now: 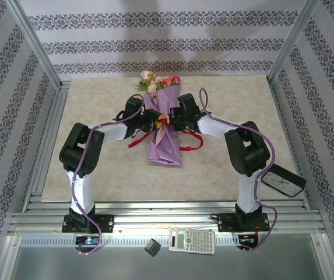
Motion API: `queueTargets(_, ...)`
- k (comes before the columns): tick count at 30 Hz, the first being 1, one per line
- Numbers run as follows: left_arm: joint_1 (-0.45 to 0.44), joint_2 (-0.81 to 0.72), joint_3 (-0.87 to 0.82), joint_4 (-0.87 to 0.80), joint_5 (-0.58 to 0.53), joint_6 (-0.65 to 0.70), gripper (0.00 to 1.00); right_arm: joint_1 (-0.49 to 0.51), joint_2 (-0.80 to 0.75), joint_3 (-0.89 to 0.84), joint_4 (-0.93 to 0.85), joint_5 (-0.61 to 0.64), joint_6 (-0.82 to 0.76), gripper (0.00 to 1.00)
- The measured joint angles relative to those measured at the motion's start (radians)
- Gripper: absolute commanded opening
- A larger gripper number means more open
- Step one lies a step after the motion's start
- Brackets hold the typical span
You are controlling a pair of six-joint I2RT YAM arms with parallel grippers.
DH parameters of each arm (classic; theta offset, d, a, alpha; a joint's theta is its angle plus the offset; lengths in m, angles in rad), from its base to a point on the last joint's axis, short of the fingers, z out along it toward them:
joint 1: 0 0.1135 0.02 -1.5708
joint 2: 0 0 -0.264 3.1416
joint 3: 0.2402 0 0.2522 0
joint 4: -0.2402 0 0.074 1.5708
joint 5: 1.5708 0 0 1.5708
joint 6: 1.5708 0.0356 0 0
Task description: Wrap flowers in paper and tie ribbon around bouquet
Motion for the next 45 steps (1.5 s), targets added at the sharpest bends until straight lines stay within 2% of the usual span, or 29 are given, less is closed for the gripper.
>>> queueTargets(14,0.033,-0.002,0.072,-0.190,-0.003,0.039,0.51,0.000,-0.001,-0.001,0.010,0.000,0.000,0.00)
queueTargets(22,0.065,-0.004,0.116,-0.318,-0.009,0.078,0.54,0.000,-0.001,-0.001,0.016,0.000,0.000,0.00)
queueTargets(30,0.074,0.007,0.236,-0.391,-0.004,0.121,0.59,0.000,-0.001,-0.001,0.016,0.000,0.000,0.00)
queueTargets(38,0.074,0.090,0.350,-0.526,0.027,0.174,0.60,0.000,-0.001,-0.001,0.017,0.000,0.000,0.00)
queueTargets(45,0.074,0.149,0.446,-0.652,0.027,0.234,0.51,0.000,-0.001,-0.005,0.024,0.000,0.000,0.00)
